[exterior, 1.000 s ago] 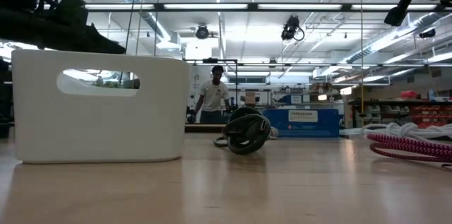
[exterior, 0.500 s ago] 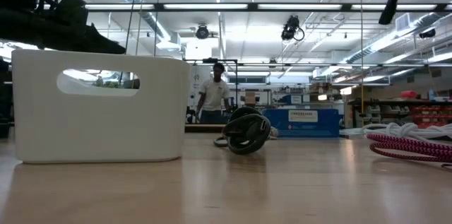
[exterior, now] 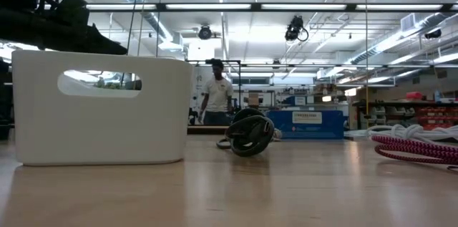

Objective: Pick and place USB-C Cables
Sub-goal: Put the blue charger cable into the white bin

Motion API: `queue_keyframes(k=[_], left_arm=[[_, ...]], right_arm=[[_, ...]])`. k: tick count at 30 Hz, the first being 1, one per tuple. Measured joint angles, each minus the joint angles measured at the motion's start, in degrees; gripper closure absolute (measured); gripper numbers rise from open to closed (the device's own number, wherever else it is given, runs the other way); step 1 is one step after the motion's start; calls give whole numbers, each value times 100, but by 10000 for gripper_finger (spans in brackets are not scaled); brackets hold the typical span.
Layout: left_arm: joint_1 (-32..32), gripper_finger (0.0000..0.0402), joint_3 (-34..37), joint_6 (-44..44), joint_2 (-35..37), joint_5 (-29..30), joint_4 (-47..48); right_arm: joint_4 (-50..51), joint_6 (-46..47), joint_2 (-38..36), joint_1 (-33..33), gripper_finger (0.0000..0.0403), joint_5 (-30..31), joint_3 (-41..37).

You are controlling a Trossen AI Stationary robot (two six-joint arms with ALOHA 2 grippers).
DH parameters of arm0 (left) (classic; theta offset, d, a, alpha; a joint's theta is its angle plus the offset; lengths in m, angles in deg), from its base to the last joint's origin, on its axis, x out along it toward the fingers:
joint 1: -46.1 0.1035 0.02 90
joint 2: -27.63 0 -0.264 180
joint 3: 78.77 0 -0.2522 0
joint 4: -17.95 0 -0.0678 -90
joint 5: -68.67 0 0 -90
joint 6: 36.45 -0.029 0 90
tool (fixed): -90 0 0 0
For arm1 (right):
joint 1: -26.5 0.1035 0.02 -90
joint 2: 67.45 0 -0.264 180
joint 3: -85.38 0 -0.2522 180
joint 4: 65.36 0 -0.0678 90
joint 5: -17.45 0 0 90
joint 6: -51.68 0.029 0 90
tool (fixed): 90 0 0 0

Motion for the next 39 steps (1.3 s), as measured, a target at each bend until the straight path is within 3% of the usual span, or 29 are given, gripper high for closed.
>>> queue_keyframes(k=[10, 19, 25, 32, 39], left_arm=[[0, 377, 0, 0, 0, 0, -2], [0, 377, 1, 0, -2, 0, -2], [2, 377, 0, 0, 0, 0, -2], [1, 377, 1, 0, -1, 0, -2], [0, 377, 2, 0, -1, 0, -2]], right_arm=[[309, -57, 1839, -38, 385, -156, 1005], [1709, 681, 3567, -334, 367, -1597, 2191], [2272, 803, 4550, -520, 323, -2437, 2846], [3737, 848, 5310, -761, 261, -2419, 3470], [4669, 562, 5964, -1162, 224, -1879, 3702]])
